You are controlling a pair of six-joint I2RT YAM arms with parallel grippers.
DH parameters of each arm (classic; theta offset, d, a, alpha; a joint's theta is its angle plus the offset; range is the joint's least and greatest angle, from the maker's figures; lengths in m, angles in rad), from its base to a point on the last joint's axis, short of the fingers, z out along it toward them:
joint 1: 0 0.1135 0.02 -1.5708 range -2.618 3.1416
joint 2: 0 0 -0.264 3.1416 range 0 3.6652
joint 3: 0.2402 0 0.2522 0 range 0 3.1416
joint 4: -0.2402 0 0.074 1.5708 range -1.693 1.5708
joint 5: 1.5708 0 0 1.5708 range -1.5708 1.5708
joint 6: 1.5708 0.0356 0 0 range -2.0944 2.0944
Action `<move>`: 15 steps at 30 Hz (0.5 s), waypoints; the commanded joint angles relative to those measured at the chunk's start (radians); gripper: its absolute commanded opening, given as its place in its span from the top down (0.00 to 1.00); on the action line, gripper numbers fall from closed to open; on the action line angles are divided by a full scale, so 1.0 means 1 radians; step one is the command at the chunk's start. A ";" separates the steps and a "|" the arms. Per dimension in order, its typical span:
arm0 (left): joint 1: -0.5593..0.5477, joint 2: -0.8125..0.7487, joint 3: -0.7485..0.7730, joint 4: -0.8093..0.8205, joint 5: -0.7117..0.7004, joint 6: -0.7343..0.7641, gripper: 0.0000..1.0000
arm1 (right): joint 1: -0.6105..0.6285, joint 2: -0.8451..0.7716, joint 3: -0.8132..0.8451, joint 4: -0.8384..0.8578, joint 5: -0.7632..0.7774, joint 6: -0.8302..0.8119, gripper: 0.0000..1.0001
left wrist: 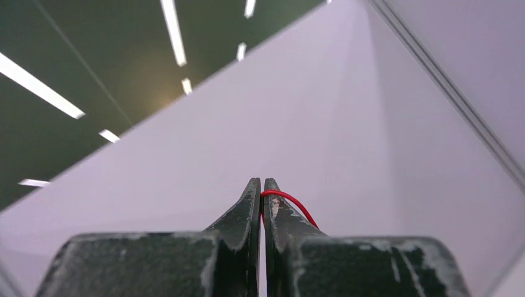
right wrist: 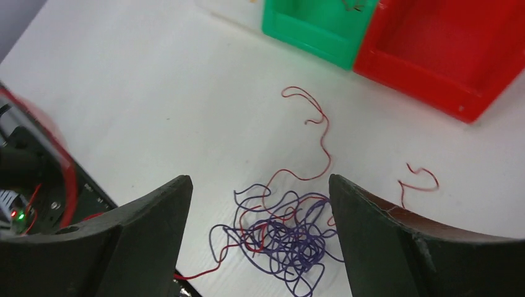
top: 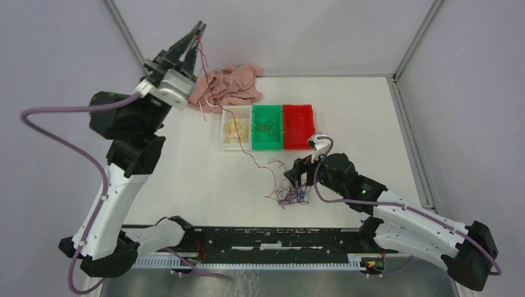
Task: Untangle the cables
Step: Untie the cable.
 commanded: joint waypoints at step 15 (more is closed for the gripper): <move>-0.002 -0.175 -0.434 -0.315 -0.137 -0.065 0.97 | -0.003 0.113 0.090 0.174 -0.586 -0.071 0.18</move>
